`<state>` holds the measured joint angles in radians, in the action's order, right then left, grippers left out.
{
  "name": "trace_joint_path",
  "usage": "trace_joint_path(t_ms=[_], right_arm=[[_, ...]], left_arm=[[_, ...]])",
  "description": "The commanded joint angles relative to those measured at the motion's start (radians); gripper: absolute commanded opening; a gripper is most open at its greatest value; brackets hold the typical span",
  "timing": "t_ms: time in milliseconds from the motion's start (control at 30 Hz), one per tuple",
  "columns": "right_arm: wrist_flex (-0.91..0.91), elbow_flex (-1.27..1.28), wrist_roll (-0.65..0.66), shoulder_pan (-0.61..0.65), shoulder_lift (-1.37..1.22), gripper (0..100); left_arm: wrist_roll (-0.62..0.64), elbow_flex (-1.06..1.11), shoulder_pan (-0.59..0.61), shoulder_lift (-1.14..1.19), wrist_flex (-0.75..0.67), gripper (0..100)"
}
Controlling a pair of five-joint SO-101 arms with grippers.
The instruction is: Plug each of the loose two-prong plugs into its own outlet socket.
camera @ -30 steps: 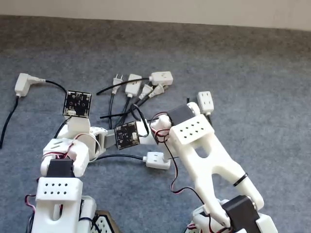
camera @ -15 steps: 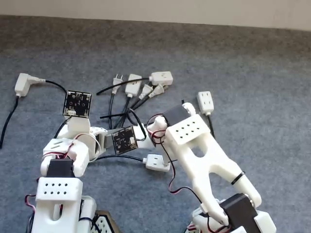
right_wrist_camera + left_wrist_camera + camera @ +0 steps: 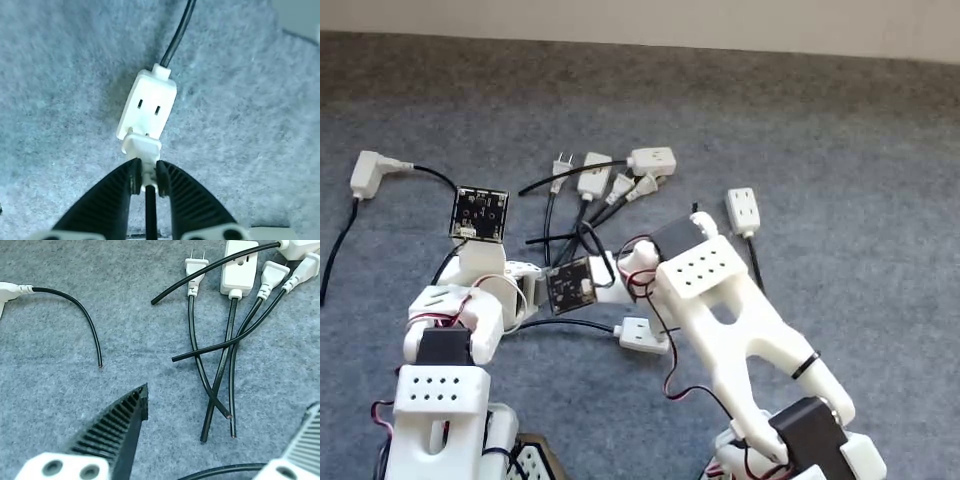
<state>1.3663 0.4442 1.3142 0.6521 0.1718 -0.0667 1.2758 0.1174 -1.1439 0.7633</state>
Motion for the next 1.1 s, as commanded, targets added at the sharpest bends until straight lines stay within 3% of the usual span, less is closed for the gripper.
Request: trace_joint_path(t_ms=[0, 300, 733, 867, 1067], right_arm=[[-0.013, 0.021, -0.014, 0.047, -0.010, 0.5], [-0.018, 0.122, -0.015, 0.044, -0.001, 0.5], [-0.096, 0.160, -0.021, -0.062, 0.001, 0.8], [-0.104, 0.170, -0.078, -0.064, -0.001, 1.7], [-0.102, 0.160, -0.124, -0.067, 0.002, 26.2]], left_arm=[[0.005, -0.005, -0.015, -0.002, -0.008, 44], [0.005, -0.005, -0.015, -0.002, -0.008, 44], [0.005, -0.005, -0.015, -0.002, -0.008, 44], [0.005, -0.005, -0.015, -0.002, -0.008, 44], [0.005, -0.005, -0.015, -0.002, -0.012, 44]])
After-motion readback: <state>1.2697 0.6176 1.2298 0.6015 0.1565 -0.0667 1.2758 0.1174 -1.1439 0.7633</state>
